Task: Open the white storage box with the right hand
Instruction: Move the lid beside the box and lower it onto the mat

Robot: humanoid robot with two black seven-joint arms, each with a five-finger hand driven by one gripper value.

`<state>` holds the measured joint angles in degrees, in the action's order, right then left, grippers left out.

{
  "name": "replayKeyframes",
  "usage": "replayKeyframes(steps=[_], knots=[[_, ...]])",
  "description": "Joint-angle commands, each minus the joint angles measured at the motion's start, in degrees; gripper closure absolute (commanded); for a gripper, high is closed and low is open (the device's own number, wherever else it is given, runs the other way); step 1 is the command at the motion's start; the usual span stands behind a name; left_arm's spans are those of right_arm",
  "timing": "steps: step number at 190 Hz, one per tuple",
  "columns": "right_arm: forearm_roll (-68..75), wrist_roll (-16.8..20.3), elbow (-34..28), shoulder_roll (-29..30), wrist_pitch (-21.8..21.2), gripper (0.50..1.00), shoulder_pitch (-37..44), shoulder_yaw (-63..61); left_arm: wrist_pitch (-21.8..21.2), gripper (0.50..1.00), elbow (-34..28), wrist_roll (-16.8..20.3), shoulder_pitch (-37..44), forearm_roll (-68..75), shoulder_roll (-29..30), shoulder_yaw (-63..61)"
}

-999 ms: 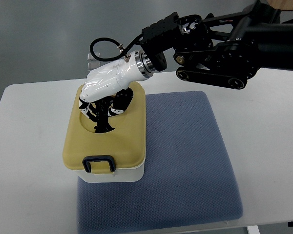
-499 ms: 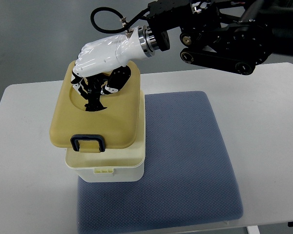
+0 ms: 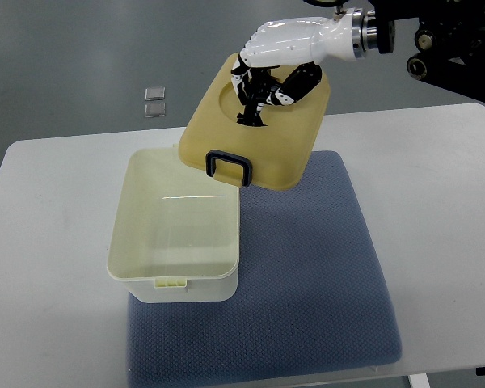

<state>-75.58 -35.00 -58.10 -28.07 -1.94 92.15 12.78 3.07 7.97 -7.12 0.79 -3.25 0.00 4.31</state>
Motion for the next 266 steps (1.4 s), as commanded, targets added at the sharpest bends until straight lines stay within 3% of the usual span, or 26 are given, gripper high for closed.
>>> replayKeyframes(steps=[1, 77, 122, 175, 266], knots=[[-0.36, 0.00, 0.62, -3.40, 2.99, 1.000, -3.72, 0.14, 0.01, 0.500, -0.06, 0.00, 0.00, 0.00, 0.00, 0.00], [-0.45, 0.00, 2.03, -9.55, 9.94, 1.000, -15.51, 0.14, 0.01, 0.500, -0.06, 0.00, 0.00, 0.00, 0.00, 0.00], [-0.71, 0.00, 1.94, -8.41, 11.87, 1.000, -17.97, 0.49, -0.08, 0.500, 0.03, 0.00, 0.00, 0.00, 0.00, 0.00], [-4.14, 0.00, 1.94, -2.96, 14.25, 1.000, -21.92, 0.49, 0.01, 0.500, 0.02, 0.00, 0.00, 0.00, 0.00, 0.00], [-4.14, 0.00, 1.85, -0.94, 14.33, 1.000, -24.65, 0.49, 0.01, 0.500, -0.06, 0.00, 0.00, 0.00, 0.00, 0.00]])
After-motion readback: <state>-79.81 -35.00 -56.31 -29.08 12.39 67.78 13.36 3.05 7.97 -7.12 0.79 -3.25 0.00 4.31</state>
